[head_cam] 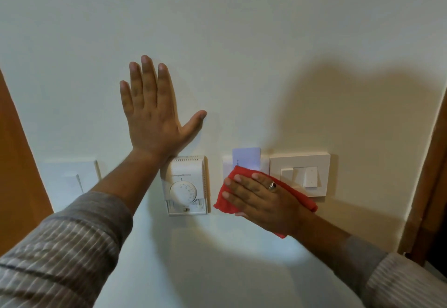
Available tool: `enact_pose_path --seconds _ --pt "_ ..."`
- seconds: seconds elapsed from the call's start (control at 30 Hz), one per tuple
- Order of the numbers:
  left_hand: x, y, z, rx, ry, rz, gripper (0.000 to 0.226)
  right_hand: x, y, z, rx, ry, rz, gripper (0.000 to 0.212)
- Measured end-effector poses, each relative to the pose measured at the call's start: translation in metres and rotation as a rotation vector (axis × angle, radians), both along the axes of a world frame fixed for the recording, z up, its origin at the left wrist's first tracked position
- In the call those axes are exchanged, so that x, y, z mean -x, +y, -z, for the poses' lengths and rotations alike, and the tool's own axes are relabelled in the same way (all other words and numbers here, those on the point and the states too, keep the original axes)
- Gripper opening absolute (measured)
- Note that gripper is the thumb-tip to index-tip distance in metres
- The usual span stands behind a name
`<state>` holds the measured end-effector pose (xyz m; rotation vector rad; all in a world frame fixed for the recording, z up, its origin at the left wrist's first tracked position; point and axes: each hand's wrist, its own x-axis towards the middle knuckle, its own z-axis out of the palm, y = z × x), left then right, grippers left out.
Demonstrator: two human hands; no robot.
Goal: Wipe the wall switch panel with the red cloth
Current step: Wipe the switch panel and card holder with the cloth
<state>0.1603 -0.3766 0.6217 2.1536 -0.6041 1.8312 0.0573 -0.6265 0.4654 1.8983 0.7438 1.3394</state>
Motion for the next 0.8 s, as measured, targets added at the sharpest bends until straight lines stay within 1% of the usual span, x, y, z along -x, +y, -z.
enact_pose_path --seconds 0.03,0.07,0.17,0.2,0.23,0.33,0.4,0.43,0.53,0.6,0.63,0.7,0.77,0.8 --pt "0.000 0.000 0.000 -0.002 0.004 0.001 0.108 0.002 -0.006 -0.003 0.023 0.017 0.000 0.062" --pt "0.000 0.001 0.000 0.000 0.008 0.002 0.108 0.002 -0.008 -0.005 0.002 0.007 0.014 0.064" --pt "-0.002 0.001 0.000 0.010 0.003 0.006 0.108 -0.007 0.016 0.000 -0.215 -0.106 0.101 0.071" --pt "-0.003 0.000 -0.001 0.012 -0.005 0.004 0.108 -0.011 0.026 0.002 -0.256 -0.124 0.108 0.071" --pt "-0.003 0.000 0.000 0.011 -0.009 0.003 0.108 -0.014 0.032 0.004 -0.253 -0.112 0.088 0.070" --pt "-0.003 0.001 0.000 0.012 -0.014 0.004 0.108 -0.006 0.014 0.001 -0.033 0.012 -0.005 0.063" --pt "-0.002 0.002 0.000 0.009 -0.005 0.010 0.108 0.003 -0.003 -0.003 0.032 0.047 0.013 0.063" --pt "-0.002 0.002 0.001 0.008 -0.003 0.011 0.108 0.005 -0.005 -0.003 -0.002 0.014 0.035 0.064" --pt "-0.003 0.000 0.001 0.018 -0.010 0.011 0.108 -0.004 0.015 0.003 -0.235 -0.112 0.092 0.071" --pt "-0.003 -0.001 0.001 0.023 -0.022 0.007 0.108 -0.010 0.030 0.006 -0.312 -0.123 0.088 0.071" --pt "-0.004 -0.001 0.001 0.023 -0.026 0.005 0.108 -0.011 0.031 0.008 -0.285 -0.102 0.070 0.069" --pt "-0.005 0.001 0.002 0.016 -0.032 0.005 0.109 -0.005 0.019 0.007 -0.103 -0.016 0.040 0.063" --pt "-0.004 0.002 0.003 0.007 -0.029 0.012 0.109 0.004 0.000 0.002 0.089 0.092 0.073 0.060" --pt "-0.005 0.003 0.003 0.006 -0.028 0.014 0.109 0.007 -0.006 0.000 0.115 0.109 0.094 0.060"
